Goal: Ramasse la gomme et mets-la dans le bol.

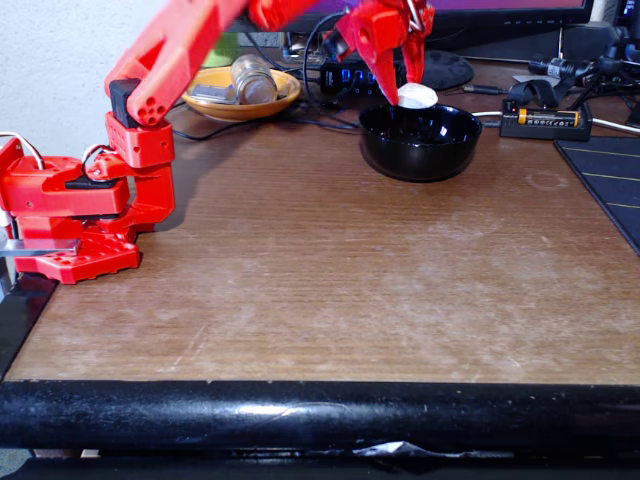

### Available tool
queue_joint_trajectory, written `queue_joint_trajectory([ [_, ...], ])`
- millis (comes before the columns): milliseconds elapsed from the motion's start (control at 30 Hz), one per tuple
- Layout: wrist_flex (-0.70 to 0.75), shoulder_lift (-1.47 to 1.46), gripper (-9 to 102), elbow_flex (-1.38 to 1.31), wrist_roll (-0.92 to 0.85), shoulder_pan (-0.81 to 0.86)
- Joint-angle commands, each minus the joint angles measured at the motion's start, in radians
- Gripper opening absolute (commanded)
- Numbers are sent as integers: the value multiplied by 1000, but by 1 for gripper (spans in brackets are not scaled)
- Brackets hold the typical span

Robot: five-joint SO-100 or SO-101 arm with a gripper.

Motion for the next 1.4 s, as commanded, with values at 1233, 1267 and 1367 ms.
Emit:
queue_joint_trajectory([
  [1233,80,64,-6,-104,-66,75],
  [1267,84,89,-6,-78,-63,84],
  [1367,81,156,-6,-41,-66,114],
])
